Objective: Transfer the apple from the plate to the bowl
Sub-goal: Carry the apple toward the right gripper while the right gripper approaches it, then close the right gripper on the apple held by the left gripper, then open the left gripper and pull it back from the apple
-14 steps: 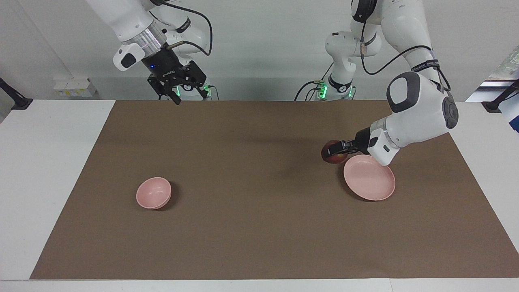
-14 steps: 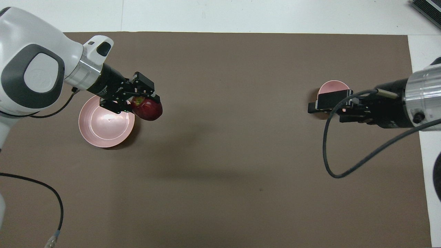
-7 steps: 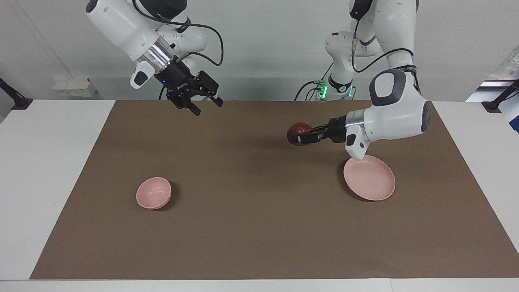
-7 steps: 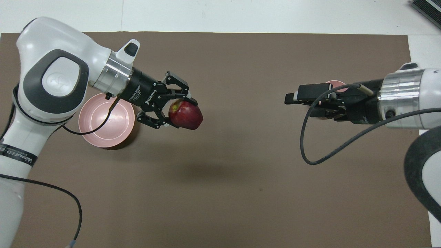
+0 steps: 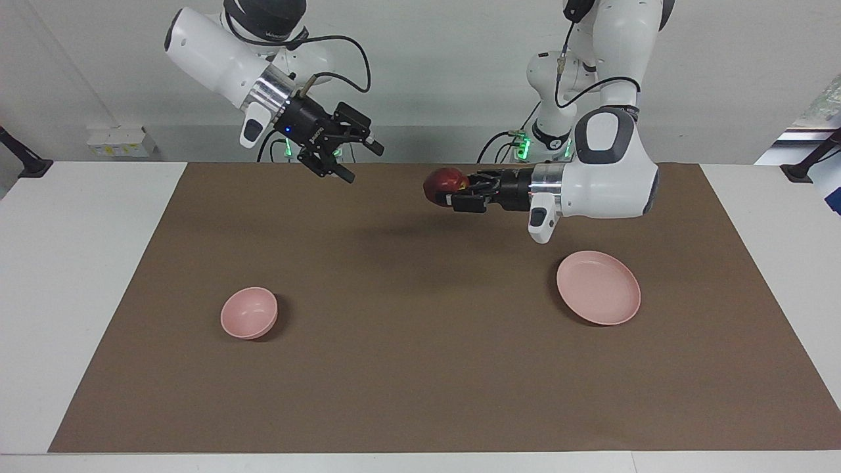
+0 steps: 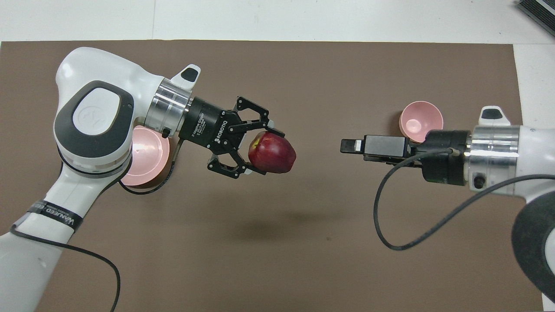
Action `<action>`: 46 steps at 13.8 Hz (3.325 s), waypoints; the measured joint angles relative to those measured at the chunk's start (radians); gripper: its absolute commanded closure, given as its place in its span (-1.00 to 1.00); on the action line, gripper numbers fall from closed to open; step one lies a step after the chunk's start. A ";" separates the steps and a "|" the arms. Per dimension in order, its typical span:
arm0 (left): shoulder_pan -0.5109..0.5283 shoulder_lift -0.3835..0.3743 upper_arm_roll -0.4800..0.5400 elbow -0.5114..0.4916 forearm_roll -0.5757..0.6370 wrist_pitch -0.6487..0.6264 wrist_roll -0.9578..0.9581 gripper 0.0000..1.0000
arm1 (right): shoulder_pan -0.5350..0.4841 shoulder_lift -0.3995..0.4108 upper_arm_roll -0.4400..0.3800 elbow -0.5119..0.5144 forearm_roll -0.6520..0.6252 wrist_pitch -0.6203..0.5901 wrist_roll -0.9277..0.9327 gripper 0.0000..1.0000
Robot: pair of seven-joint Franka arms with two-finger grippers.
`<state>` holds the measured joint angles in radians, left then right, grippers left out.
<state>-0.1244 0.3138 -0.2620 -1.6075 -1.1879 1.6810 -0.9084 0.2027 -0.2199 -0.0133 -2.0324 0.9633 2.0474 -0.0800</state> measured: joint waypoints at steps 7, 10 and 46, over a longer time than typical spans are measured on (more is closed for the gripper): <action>-0.003 -0.001 -0.107 -0.022 -0.129 0.069 -0.070 1.00 | -0.007 -0.055 -0.004 -0.121 0.156 -0.026 -0.262 -1.00; -0.008 -0.004 -0.129 -0.025 -0.133 0.082 -0.076 1.00 | -0.026 -0.042 -0.007 -0.137 0.247 -0.039 -0.316 -1.00; -0.079 -0.045 -0.142 -0.061 -0.062 0.151 -0.087 -1.00 | -0.041 -0.029 -0.010 -0.213 0.446 -0.124 -0.192 0.97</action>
<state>-0.2030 0.2686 -0.4044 -1.6689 -1.2498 1.8318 -0.9954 0.1621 -0.2490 -0.0233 -2.2453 1.4093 1.9230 -0.2716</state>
